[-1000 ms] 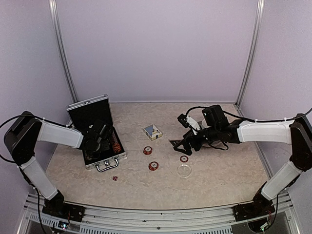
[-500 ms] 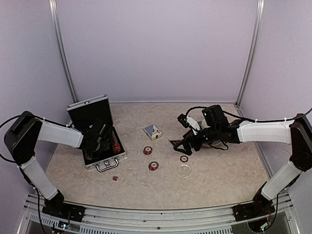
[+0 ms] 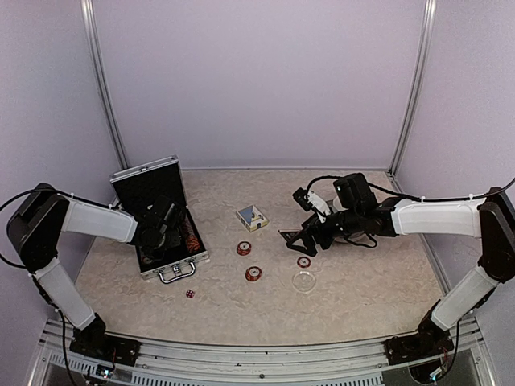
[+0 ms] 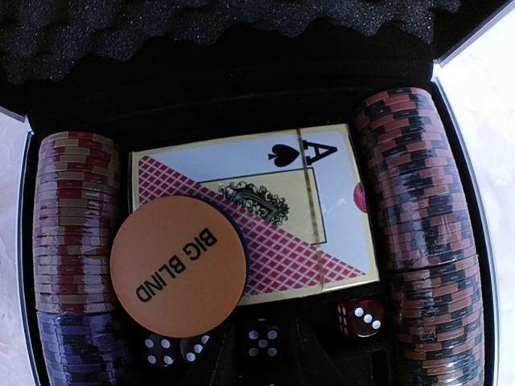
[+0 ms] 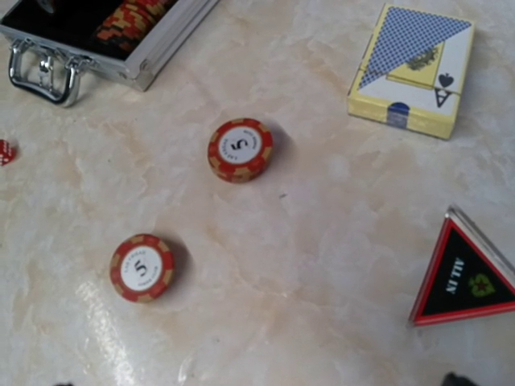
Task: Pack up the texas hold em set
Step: Place the dice in the slot, then pick up the dice from the center of the board.
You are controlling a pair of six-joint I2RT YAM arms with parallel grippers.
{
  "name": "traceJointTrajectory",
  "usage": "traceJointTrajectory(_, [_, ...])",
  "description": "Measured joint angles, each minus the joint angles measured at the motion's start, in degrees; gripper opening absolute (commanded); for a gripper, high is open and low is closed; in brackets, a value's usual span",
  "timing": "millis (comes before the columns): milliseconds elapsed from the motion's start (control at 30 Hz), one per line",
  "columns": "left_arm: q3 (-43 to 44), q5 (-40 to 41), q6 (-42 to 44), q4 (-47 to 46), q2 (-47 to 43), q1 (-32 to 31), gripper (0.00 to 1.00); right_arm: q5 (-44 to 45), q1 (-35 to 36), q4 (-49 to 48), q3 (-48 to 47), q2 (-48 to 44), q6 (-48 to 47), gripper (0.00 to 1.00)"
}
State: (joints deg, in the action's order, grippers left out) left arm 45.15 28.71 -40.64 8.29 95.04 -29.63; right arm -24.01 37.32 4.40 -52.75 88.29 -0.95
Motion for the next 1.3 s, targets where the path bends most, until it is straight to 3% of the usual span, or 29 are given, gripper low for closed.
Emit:
traceJointTrajectory(400, [0.35,0.44,-0.46,2.14,-2.73,-3.1,0.29,-0.35,0.0,0.0,0.02,0.0,0.0,0.99])
traceJointTrajectory(633, [1.46,1.81,-2.99,5.55,-4.66,-10.93,0.33,-0.42,0.0,0.0,0.0,0.0,0.0,0.99])
traceJointTrajectory(1033, [0.9,0.76,-11.04,13.7,-6.58,-30.56,0.48,-0.37,0.0,0.0,0.0,0.0,0.0,0.99])
traceJointTrajectory(1300, [-0.63,-0.46,-14.91,18.21,-6.58,-33.42,0.52,-0.39,0.0,0.0,0.02,0.0,0.0,0.99])
